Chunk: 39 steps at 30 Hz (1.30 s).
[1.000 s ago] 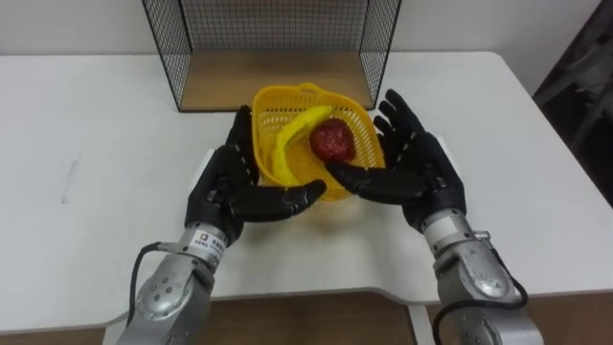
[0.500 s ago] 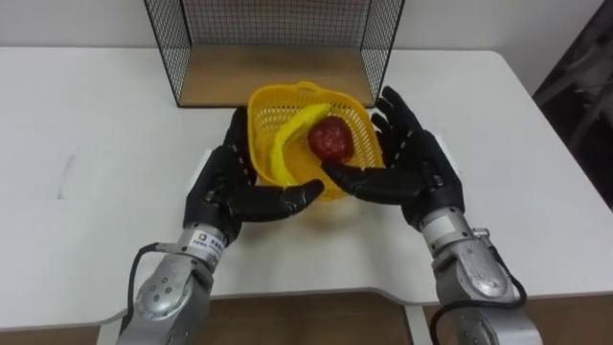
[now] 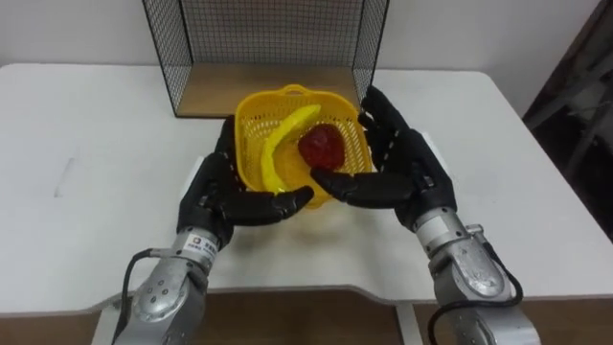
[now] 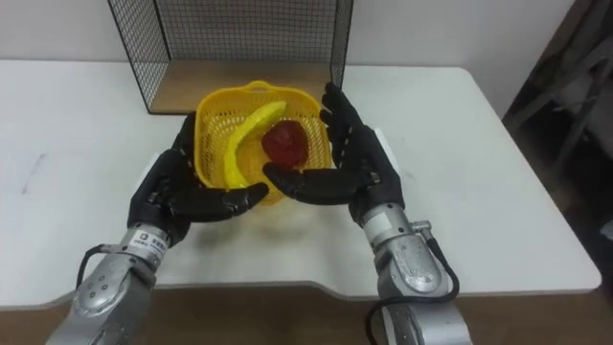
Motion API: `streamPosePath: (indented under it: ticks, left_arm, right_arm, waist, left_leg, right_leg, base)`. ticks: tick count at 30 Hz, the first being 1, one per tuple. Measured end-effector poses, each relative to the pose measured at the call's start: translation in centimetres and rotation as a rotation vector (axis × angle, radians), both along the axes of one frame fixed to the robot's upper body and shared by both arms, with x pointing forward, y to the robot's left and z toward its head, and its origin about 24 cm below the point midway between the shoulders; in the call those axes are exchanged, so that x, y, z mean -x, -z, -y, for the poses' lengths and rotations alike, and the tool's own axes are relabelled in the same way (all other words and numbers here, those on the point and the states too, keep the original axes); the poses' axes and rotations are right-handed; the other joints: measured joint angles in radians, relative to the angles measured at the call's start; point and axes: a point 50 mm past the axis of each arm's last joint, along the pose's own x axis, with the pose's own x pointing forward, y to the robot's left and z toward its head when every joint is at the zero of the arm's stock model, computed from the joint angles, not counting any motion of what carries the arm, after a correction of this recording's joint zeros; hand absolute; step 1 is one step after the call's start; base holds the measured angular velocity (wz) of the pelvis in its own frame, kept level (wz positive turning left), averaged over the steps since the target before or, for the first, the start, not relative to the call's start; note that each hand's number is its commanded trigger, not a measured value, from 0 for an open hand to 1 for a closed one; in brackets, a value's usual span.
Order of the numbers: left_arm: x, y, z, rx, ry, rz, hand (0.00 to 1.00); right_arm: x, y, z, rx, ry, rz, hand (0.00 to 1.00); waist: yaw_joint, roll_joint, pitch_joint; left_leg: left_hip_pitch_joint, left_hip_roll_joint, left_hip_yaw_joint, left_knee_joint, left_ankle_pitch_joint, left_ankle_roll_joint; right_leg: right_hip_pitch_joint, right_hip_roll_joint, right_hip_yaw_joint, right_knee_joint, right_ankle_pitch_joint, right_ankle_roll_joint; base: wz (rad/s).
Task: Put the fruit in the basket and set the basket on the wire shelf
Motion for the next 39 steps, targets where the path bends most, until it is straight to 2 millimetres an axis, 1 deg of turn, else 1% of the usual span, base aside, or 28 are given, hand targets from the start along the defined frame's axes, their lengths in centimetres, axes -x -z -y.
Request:
streamPosePath:
  ticks: [1, 2, 3, 4, 5, 6, 7, 8, 10, 11, 12, 14, 16, 18, 21, 24, 25, 26, 28, 29, 31, 32, 33, 35, 36, 37, 38, 39]
  left_arm:
    - [0.0, 0.0, 0.1, 0.004, -0.002, 0.000, 0.00]
    - [0.0, 0.0, 0.2, 0.002, -0.002, 0.001, 0.00]
    - [0.0, 0.0, 0.1, 0.001, -0.003, 0.001, 0.00]
    - [0.0, 0.0, 0.1, -0.001, -0.002, 0.001, 0.00]
    - [-0.1, -0.1, -0.1, -0.005, -0.009, 0.006, 0.00]
    - [-0.1, -0.1, -0.2, -0.005, -0.010, 0.007, 0.00]
    - [-0.1, -0.1, -0.3, -0.009, -0.011, 0.007, 0.00]
    - [-0.1, -0.2, -0.3, -0.007, -0.013, 0.007, 0.00]
    - [-0.1, -0.2, -0.3, -0.005, -0.014, 0.007, 0.00]
    - [-0.1, -0.2, -0.4, -0.007, -0.016, 0.009, 0.00]
    - [-0.1, -0.2, -0.4, -0.007, -0.016, 0.010, 0.00]
    - [-0.1, -0.2, -0.3, -0.007, -0.014, 0.014, 0.00]
    - [-0.1, -0.2, -0.3, -0.005, -0.013, 0.014, 0.00]
    - [-0.1, -0.2, -0.3, -0.009, -0.007, 0.014, 0.00]
    - [-0.1, -0.2, -0.2, -0.009, -0.003, 0.015, 0.00]
    - [-0.1, -0.3, -0.2, -0.011, -0.002, 0.018, 0.00]
    - [-0.1, -0.5, -0.2, -0.010, -0.001, 0.028, 0.00]
    - [-0.2, -0.8, -0.2, -0.008, 0.000, 0.042, 0.00]
    - [-0.4, -1.3, -0.1, -0.006, 0.000, 0.063, 0.00]
    - [-0.6, -1.5, -0.1, -0.006, -0.003, 0.072, 0.00]
    - [-1.0, -2.0, 0.0, -0.008, -0.008, 0.088, 0.00]
    - [-1.1, -2.1, 0.0, -0.010, -0.008, 0.093, 0.00]
    - [-1.1, -2.1, 0.0, -0.009, -0.008, 0.092, 0.00]
    - [-1.1, -2.1, 0.2, -0.004, -0.003, 0.092, 0.00]
    - [-1.1, -2.1, 0.3, -0.002, -0.002, 0.091, 0.00]
    - [-1.1, -2.1, 0.4, -0.002, 0.000, 0.090, 0.00]
    - [-1.1, -2.0, 0.4, 0.000, -0.001, 0.089, 0.00]
    - [-1.1, -2.0, 0.4, -0.001, -0.001, 0.089, 0.00]
  right_arm:
    - [-0.1, 0.0, 0.0, 0.003, -0.001, -0.001, 0.00]
    - [-0.1, 0.1, 0.0, 0.009, -0.001, -0.003, 0.00]
    - [0.0, 0.2, 0.0, 0.010, -0.004, -0.008, 0.00]
    - [0.0, 0.3, -0.3, 0.018, -0.014, -0.012, 0.00]
    - [0.1, 0.3, -0.4, 0.022, -0.021, -0.010, 0.00]
    - [0.0, 0.3, -0.3, 0.026, -0.024, -0.009, 0.00]
    - [0.0, 0.3, -0.3, 0.022, -0.031, -0.008, 0.00]
    - [0.0, 0.2, -0.3, 0.015, -0.036, -0.004, 0.00]
    - [-0.2, 0.0, -0.4, 0.013, -0.039, 0.004, 0.00]
    - [-0.3, -0.2, -0.5, 0.012, -0.042, 0.012, 0.00]
    - [-0.4, -0.3, -0.5, 0.014, -0.042, 0.016, 0.00]
    - [-0.6, -0.5, -0.5, 0.013, -0.044, 0.023, 0.00]
    - [-0.6, -0.5, -0.4, 0.013, -0.044, 0.026, 0.00]
    - [-0.7, -0.6, -0.4, 0.013, -0.042, 0.028, 0.00]
    - [-0.7, -0.6, -0.4, 0.014, -0.038, 0.030, 0.00]
    - [-0.7, -0.9, -0.5, 0.013, -0.038, 0.039, 0.00]
    - [-0.7, -1.0, -0.5, 0.012, -0.036, 0.042, 0.00]
    - [-0.7, -1.1, -0.5, 0.011, -0.034, 0.047, 0.00]
    - [-0.7, -1.3, -0.5, 0.011, -0.033, 0.058, 0.00]
    - [-0.7, -1.4, -0.4, 0.011, -0.033, 0.064, 0.00]
    - [-0.8, -1.6, -0.5, 0.009, -0.028, 0.073, 0.00]
    - [-0.8, -1.6, -0.5, 0.009, -0.023, 0.072, 0.00]
    - [-0.8, -1.6, -0.5, 0.010, -0.022, 0.072, 0.00]
    - [-0.8, -1.6, -0.4, 0.021, -0.012, 0.081, 0.00]
    - [-0.8, -1.6, -0.4, 0.025, -0.011, 0.082, 0.00]
    - [-0.8, -1.6, -0.4, 0.030, -0.007, 0.081, 0.00]
    - [-0.8, -1.5, -0.4, 0.030, -0.001, 0.079, 0.00]
    - [-0.8, -1.5, -0.4, 0.030, -0.001, 0.079, 0.00]
  waist:
    - [0.005, -0.008, 0.0017]
    - [0.011, -0.001, -0.0032]
    - [0.027, 0.000, -0.0045]
    - [0.030, 0.010, -0.0187]
    - [0.018, 0.002, -0.0265]
    - [0.015, -0.001, -0.0282]
    - [0.004, -0.012, -0.0286]
    - [0.003, -0.017, -0.0288]
    - [0.004, -0.016, -0.0275]
    - [0.002, -0.018, -0.0251]
    - [0.001, -0.018, -0.0235]
    - [0.001, -0.016, -0.0114]
    - [0.001, -0.013, -0.0095]
    - [0.001, -0.010, -0.0063]
    - [0.003, -0.010, -0.0072]
    - [0.002, -0.010, -0.0092]
    - [0.001, -0.008, -0.0110]
    - [0.002, -0.008, -0.0153]
    - [-0.001, -0.006, -0.0182]
    - [0.000, -0.002, -0.0239]
    - [0.002, -0.001, -0.0247]
    - [0.001, 0.000, -0.0243]
    - [0.000, -0.001, -0.0243]
    - [-0.010, -0.003, -0.0226]
    - [-0.011, -0.003, -0.0222]
    - [-0.010, 0.001, -0.0174]
    - [-0.010, 0.008, -0.0105]
    - [-0.011, 0.012, -0.0096]
  left_leg:
    - [-0.045, -0.009, 0.014, -0.101, 0.015, -0.005]
    - [-0.076, -0.008, 0.017, -0.227, 0.079, -0.006]
    - [-0.084, -0.008, 0.017, -0.261, 0.125, -0.004]
    - [-0.084, -0.012, 0.016, -0.299, 0.184, -0.003]
    - [-0.068, -0.027, 0.013, -0.318, 0.226, 0.017]
    - [-0.064, -0.032, 0.010, -0.324, 0.249, 0.027]
    - [-0.056, -0.045, 0.011, -0.321, 0.250, 0.032]
    - [-0.054, -0.053, 0.011, -0.316, 0.245, 0.038]
    - [-0.053, -0.061, 0.011, -0.310, 0.239, 0.041]
    - [-0.050, -0.072, 0.009, -0.310, 0.239, 0.041]
    - [-0.048, -0.075, 0.009, -0.310, 0.238, 0.042]
    - [-0.039, -0.081, 0.009, -0.310, 0.233, 0.040]
    - [-0.039, -0.081, 0.009, -0.310, 0.226, 0.038]
    - [-0.043, -0.086, 0.008, -0.307, 0.210, 0.040]
    - [-0.060, -0.088, 0.007, -0.292, 0.196, 0.047]
    - [-0.077, -0.098, 0.009, -0.269, 0.175, 0.058]
    - [-0.082, -0.105, 0.008, -0.256, 0.163, 0.063]
    - [-0.082, -0.113, 0.011, -0.252, 0.154, 0.070]
    - [-0.072, -0.128, 0.017, -0.252, 0.144, 0.080]
    - [-0.070, -0.134, 0.021, -0.250, 0.134, 0.087]
    - [-0.066, -0.142, 0.033, -0.248, 0.116, 0.098]
    - [-0.055, -0.149, 0.036, -0.244, 0.103, 0.106]
    - [-0.048, -0.156, 0.036, -0.244, 0.098, 0.110]
    - [-0.019, -0.191, 0.038, -0.245, 0.080, 0.134]
    - [-0.012, -0.199, 0.040, -0.245, 0.075, 0.140]
    - [0.009, -0.210, 0.040, -0.250, 0.067, 0.151]
    - [0.032, -0.213, 0.039, -0.262, 0.063, 0.159]
    - [0.039, -0.212, 0.037, -0.269, 0.061, 0.162]
  right_leg:
    - [0.003, -0.006, 0.009, -0.009, 0.001, 0.003]
    - [0.005, -0.006, 0.012, -0.015, 0.000, 0.006]
    - [0.006, -0.011, 0.015, -0.014, -0.001, 0.010]
    - [0.012, -0.013, 0.026, -0.016, -0.005, 0.025]
    - [0.015, -0.020, 0.019, -0.023, -0.013, 0.039]
    - [0.023, -0.023, 0.010, -0.034, -0.014, 0.041]
    - [0.041, -0.032, -0.006, -0.056, -0.013, 0.050]
    - [0.050, -0.045, -0.023, -0.070, -0.010, 0.057]
    - [0.058, -0.064, -0.040, -0.075, -0.007, 0.062]
    - [0.072, -0.075, -0.049, -0.091, -0.011, 0.069]
    - [0.078, -0.078, -0.051, -0.099, -0.013, 0.072]
    - [0.091, -0.085, -0.061, -0.101, -0.016, 0.076]
    - [0.093, -0.085, -0.071, -0.101, -0.021, 0.073]
    - [0.089, -0.089, -0.077, -0.098, -0.037, 0.070]
    - [0.078, -0.096, -0.081, -0.089, -0.049, 0.077]
    - [0.070, -0.110, -0.086, -0.081, -0.058, 0.090]
    - [0.073, -0.115, -0.087, -0.081, -0.061, 0.097]
    - [0.076, -0.125, -0.087, -0.081, -0.064, 0.104]
    - [0.089, -0.141, -0.084, -0.081, -0.063, 0.116]
    - [0.088, -0.148, -0.083, -0.062, -0.060, 0.122]
    - [0.074, -0.165, -0.081, -0.010, -0.059, 0.125]
    - [0.062, -0.181, -0.081, 0.042, -0.055, 0.133]
    - [0.054, -0.190, -0.081, 0.072, -0.052, 0.140]
    - [0.020, -0.233, -0.079, 0.199, -0.030, 0.167]
    - [0.008, -0.243, -0.074, 0.232, -0.019, 0.168]
    - [-0.012, -0.252, -0.051, 0.284, 0.014, 0.166]
    - [-0.024, -0.254, -0.041, 0.319, 0.058, 0.163]
    - [-0.030, -0.253, -0.038, 0.330, 0.079, 0.161]
  base:
    - [-0.26]
    - [-0.37]
    - [-0.43]
    - [-0.21]
    - [-0.06]
    - [0.16]
    - [0.11]
    - [0.09]
    - [0.04]
    - [0.06]
    - [0.10]
    - [0.06]
    - [0.04]
    - [0.05]
    - [0.07]
    - [0.05]
    - [0.07]
    - [0.06]
    - [0.00]
    - [0.00]
    - [-0.04]
    - [0.00]
    - [0.00]
    - [0.10]
    - [0.09]
    - [0.00]
    - [0.00]
    - [-0.06]
